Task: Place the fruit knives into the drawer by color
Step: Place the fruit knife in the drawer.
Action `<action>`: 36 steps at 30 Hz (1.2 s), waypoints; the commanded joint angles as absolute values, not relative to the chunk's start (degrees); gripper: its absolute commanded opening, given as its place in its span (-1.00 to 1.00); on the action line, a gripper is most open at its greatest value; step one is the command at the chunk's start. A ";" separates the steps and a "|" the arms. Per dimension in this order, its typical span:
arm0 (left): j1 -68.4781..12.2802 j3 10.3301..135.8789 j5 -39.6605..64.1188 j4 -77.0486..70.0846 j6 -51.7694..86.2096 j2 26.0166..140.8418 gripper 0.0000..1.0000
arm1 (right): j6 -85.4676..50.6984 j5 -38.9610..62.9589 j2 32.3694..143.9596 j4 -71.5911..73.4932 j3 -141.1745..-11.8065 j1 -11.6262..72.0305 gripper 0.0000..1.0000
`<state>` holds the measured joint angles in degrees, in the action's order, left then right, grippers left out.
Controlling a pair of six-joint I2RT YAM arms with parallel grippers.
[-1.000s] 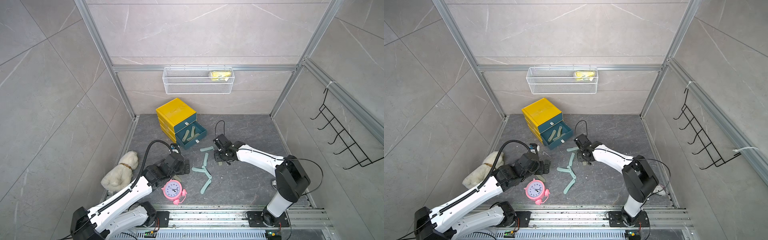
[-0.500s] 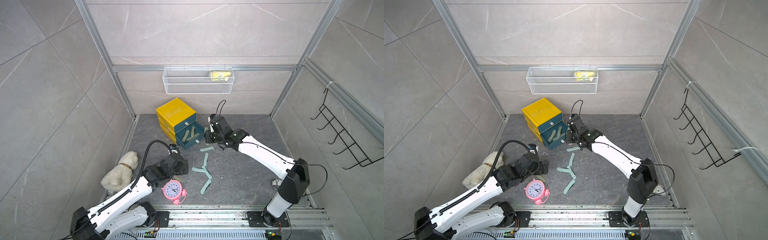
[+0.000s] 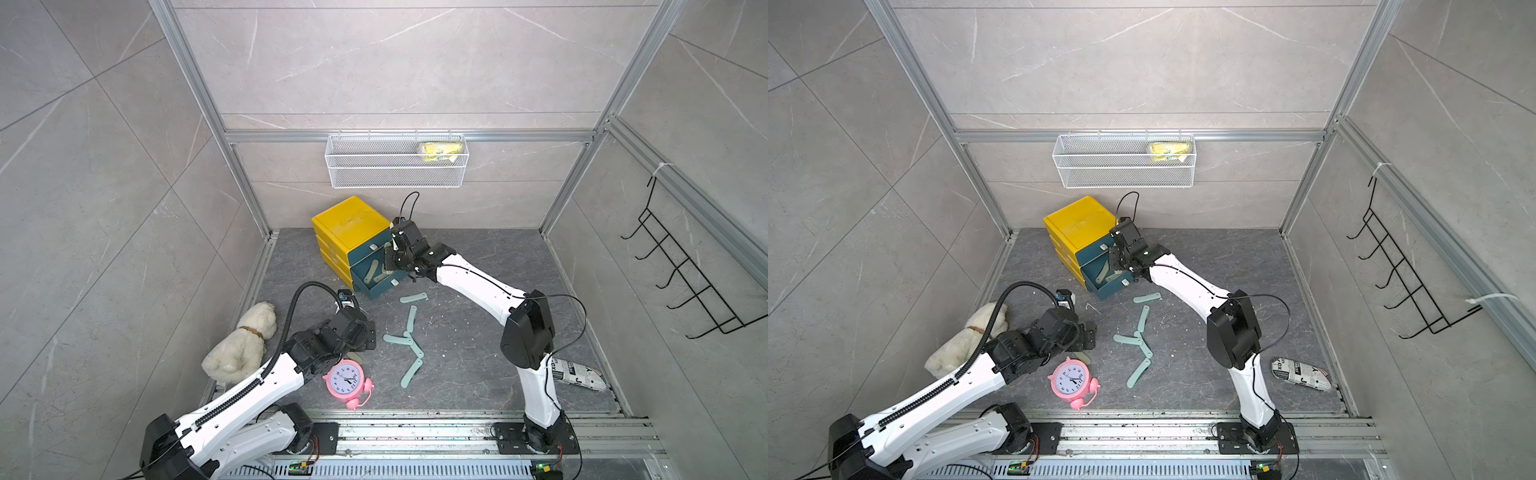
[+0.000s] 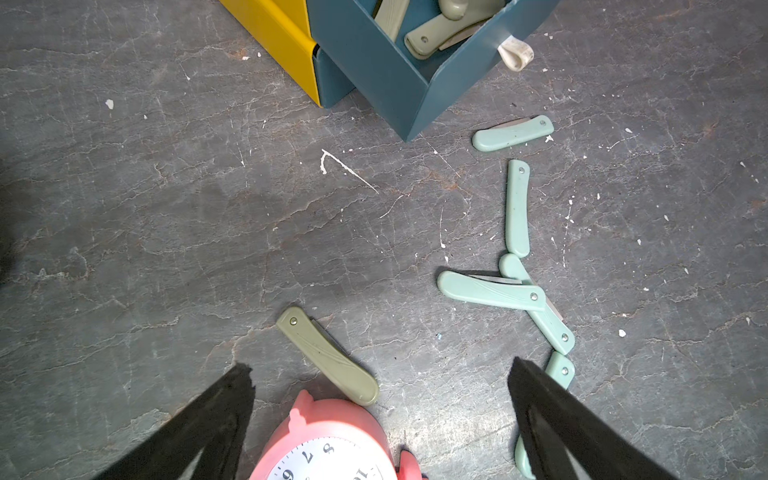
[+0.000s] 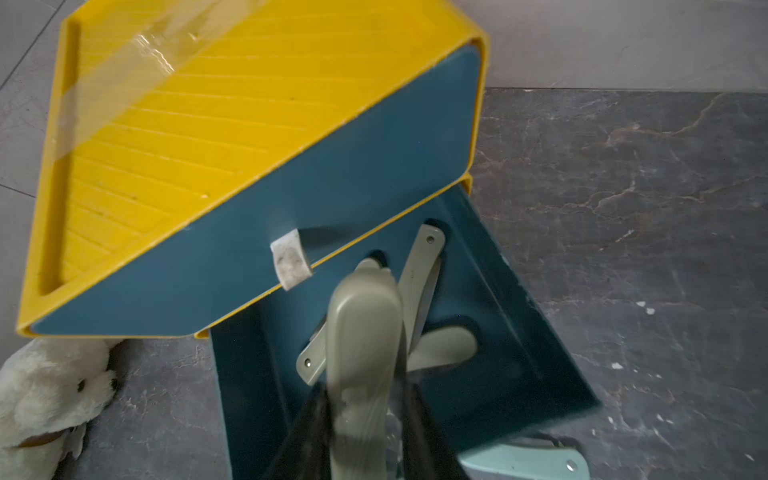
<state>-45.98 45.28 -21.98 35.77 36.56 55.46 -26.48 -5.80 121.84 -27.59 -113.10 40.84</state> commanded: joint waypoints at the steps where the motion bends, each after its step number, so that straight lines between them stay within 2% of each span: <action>1: -45.97 45.31 -21.33 36.47 37.88 54.60 0.99 | -27.71 -4.75 123.77 -28.99 -117.22 40.19 -0.34; 6: -45.98 44.91 -19.66 36.41 38.28 54.71 0.99 | -28.42 -4.18 123.58 -28.69 -116.53 40.17 0.15; 9: -45.92 44.70 -17.30 35.58 38.38 55.08 0.99 | -28.77 -3.96 122.10 -27.94 -115.73 40.17 0.26; 13: -45.97 44.93 -9.81 33.68 38.35 57.10 0.99 | -29.18 -5.01 116.76 -25.72 -110.62 40.11 0.28; 20: -47.15 42.37 3.52 29.42 40.98 64.21 0.99 | -31.86 -8.37 104.49 -20.86 -93.21 37.84 0.29; 28: -54.76 39.15 9.68 23.01 47.31 70.80 0.99 | -33.22 -7.83 95.99 -17.35 -80.83 33.26 0.29; 36: -60.35 38.24 11.22 23.55 52.34 77.72 0.98 | -33.54 -6.70 93.97 -16.08 -77.35 31.80 0.29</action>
<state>-58.70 37.69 9.45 22.68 49.28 76.51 -32.60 -7.09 96.14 -17.80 -78.46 32.32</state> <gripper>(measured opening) 0.993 0.645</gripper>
